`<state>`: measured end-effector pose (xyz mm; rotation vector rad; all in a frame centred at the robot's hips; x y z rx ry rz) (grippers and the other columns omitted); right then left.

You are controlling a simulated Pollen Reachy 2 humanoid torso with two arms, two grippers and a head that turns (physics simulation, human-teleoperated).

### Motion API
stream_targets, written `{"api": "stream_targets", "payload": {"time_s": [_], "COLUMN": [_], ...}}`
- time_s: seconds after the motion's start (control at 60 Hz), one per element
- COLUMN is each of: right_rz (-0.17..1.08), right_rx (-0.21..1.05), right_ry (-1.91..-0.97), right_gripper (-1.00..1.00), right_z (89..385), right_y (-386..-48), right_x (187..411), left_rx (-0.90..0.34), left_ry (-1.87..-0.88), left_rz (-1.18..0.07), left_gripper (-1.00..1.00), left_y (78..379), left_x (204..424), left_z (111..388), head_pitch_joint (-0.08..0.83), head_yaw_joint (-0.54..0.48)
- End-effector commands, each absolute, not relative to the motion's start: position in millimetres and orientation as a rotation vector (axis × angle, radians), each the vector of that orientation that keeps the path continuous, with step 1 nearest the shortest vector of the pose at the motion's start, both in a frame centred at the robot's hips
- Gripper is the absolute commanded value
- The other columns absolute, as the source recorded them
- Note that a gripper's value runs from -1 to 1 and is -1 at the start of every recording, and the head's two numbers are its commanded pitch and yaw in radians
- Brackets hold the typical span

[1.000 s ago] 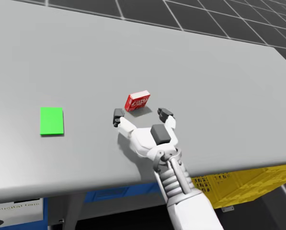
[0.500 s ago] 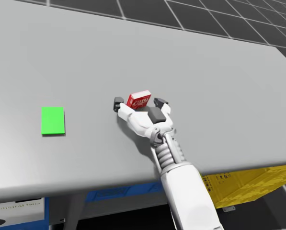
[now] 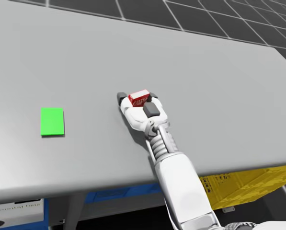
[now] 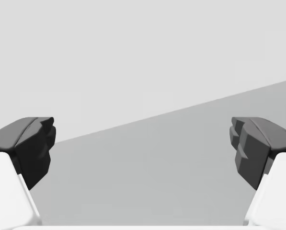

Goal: Look at the card. If it is red, pick the object on the left. If it is green, pick the object on the right.

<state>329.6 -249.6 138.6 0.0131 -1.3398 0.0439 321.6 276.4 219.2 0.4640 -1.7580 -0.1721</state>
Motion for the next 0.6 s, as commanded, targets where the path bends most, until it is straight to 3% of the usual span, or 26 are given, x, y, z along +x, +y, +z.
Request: {"api": "stream_targets", "payload": {"time_s": [0.017,0.15,0.433,0.6], "right_rz": [0.043,0.042,0.042,0.029], "right_rx": [-0.011,-0.006,0.005,0.022], "right_ry": [-1.345,-1.343,-1.347,-1.367], "right_gripper": [1.0,1.0,1.0,1.0], "right_z": [134.0,130.4,128.9,140.8], "right_y": [-250.9,-252.0,-252.1,-252.1], "right_x": [328.4,328.6,327.7,325.8], "left_rx": [0.464,0.464,0.464,0.462], "left_ry": [-1.757,-1.757,-1.762,-1.769], "left_rz": [-0.174,-0.174,-0.174,-0.166], "left_gripper": [-1.0,-1.0,-1.0,-1.0], "left_y": [275.7,275.7,274.8,275.6], "left_x": [321.9,321.9,320.6,318.8], "left_z": [218.4,218.4,218.3,219.4], "head_pitch_joint": [0.71,0.67,0.4,0.344], "head_yaw_joint": [-0.41,-0.41,-0.44,-0.46]}}
